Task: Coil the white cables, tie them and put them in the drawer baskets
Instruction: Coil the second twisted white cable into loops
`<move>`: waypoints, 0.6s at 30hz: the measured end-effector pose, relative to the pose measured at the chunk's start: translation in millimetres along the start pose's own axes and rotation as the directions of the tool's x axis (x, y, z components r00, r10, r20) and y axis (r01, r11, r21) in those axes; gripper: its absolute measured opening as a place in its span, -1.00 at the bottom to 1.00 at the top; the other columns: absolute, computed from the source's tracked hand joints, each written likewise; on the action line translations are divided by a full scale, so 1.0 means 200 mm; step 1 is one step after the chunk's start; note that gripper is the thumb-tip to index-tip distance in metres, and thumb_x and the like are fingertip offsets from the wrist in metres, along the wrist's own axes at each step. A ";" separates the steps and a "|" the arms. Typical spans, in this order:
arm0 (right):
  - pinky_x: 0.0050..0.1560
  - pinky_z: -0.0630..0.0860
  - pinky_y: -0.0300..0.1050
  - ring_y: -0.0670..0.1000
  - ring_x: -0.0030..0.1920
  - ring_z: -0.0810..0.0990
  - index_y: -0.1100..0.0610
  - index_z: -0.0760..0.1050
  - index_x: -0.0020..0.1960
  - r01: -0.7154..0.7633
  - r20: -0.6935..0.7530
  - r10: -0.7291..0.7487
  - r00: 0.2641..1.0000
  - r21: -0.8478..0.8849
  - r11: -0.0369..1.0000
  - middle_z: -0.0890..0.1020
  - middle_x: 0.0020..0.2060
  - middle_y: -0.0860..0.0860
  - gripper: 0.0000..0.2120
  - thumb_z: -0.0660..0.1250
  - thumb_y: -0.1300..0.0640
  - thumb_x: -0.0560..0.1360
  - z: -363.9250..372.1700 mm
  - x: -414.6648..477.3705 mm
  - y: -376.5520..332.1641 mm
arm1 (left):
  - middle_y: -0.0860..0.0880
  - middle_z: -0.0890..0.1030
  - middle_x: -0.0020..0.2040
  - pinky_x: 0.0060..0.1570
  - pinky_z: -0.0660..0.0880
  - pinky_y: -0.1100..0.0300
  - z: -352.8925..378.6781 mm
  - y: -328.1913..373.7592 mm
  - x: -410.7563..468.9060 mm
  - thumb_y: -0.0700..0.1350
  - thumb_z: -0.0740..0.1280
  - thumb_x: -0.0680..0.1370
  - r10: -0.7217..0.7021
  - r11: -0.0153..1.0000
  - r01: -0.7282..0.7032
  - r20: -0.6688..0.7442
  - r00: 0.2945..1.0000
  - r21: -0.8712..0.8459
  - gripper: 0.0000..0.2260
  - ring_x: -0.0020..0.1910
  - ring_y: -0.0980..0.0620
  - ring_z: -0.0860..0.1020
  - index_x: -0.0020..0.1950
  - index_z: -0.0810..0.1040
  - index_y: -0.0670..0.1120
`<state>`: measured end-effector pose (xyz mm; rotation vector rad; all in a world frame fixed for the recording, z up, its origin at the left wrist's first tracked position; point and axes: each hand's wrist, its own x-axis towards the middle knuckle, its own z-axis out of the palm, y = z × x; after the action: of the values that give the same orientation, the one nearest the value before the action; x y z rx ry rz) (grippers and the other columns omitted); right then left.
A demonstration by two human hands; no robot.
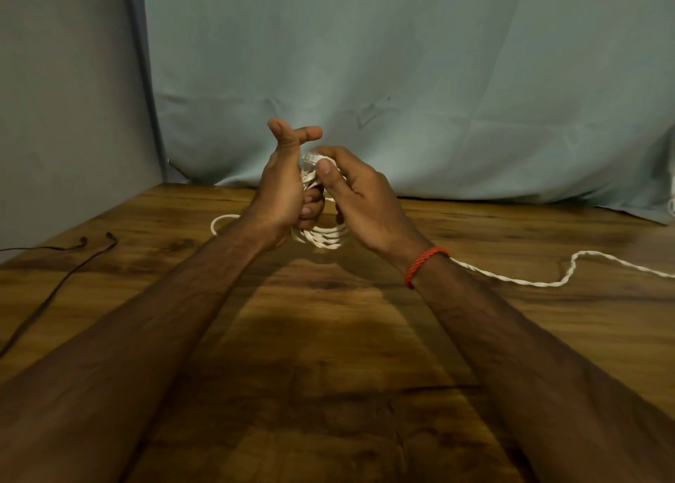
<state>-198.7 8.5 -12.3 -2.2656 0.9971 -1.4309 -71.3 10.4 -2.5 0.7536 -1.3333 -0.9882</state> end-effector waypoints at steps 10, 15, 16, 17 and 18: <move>-0.20 0.47 -0.26 -0.17 -0.23 0.57 0.00 0.36 0.48 0.112 0.076 -0.105 0.992 -0.102 0.988 0.63 -0.19 0.03 -0.64 0.19 0.07 0.69 -0.01 0.00 0.01 | 0.03 0.27 -0.49 -0.54 0.17 0.40 -0.03 0.03 0.01 0.36 -0.18 0.64 -0.129 0.992 0.129 0.087 0.988 0.006 -0.43 -0.61 0.15 0.18 0.34 0.46 0.11; -0.23 0.35 -0.46 -0.33 -0.24 0.53 0.09 0.44 0.38 0.114 -0.017 -0.116 0.993 -0.098 0.989 0.53 -0.29 -0.23 -0.71 0.21 0.13 0.68 -0.01 -0.01 0.00 | 0.00 0.31 -0.47 -0.55 0.16 0.40 -0.03 0.04 0.03 0.52 -0.21 0.50 -0.192 0.974 0.208 0.157 0.969 -0.088 -0.25 -0.61 0.13 0.20 0.03 0.52 -0.02; -0.23 0.36 -0.48 -0.34 -0.24 0.54 0.11 0.46 0.36 0.107 -0.051 -0.111 0.993 -0.074 0.991 0.53 -0.28 -0.23 -0.73 0.21 0.13 0.68 -0.02 -0.01 -0.01 | -0.02 0.35 -0.45 -0.56 0.19 0.38 -0.03 0.05 0.03 0.51 -0.18 0.50 -0.183 0.971 0.203 0.157 0.971 -0.128 -0.23 -0.60 0.11 0.25 0.10 0.53 -0.06; -0.25 0.36 -0.48 -0.34 -0.26 0.55 0.13 0.47 0.34 0.088 -0.091 -0.092 0.992 -0.046 0.995 0.54 -0.27 -0.22 -0.74 0.21 0.13 0.68 -0.02 0.00 -0.01 | -0.05 0.40 -0.43 -0.57 0.25 0.35 -0.04 0.06 0.04 0.50 -0.14 0.52 -0.170 0.965 0.195 0.149 0.974 -0.175 -0.21 -0.58 0.09 0.31 0.20 0.52 -0.09; -0.28 0.36 -0.48 -0.34 -0.29 0.55 0.15 0.49 0.31 0.066 -0.140 -0.067 0.988 -0.016 0.998 0.55 -0.28 -0.19 -0.76 0.21 0.13 0.68 -0.02 0.00 -0.01 | -0.07 0.46 -0.40 -0.54 0.35 0.30 -0.04 0.06 0.04 0.49 -0.08 0.54 -0.155 0.958 0.184 0.140 0.978 -0.219 -0.22 -0.54 0.05 0.39 0.27 0.51 -0.13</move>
<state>-201.0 11.0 -8.8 -2.2518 0.9804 -1.6364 -62.0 6.2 10.4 0.6450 -1.2443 -1.3209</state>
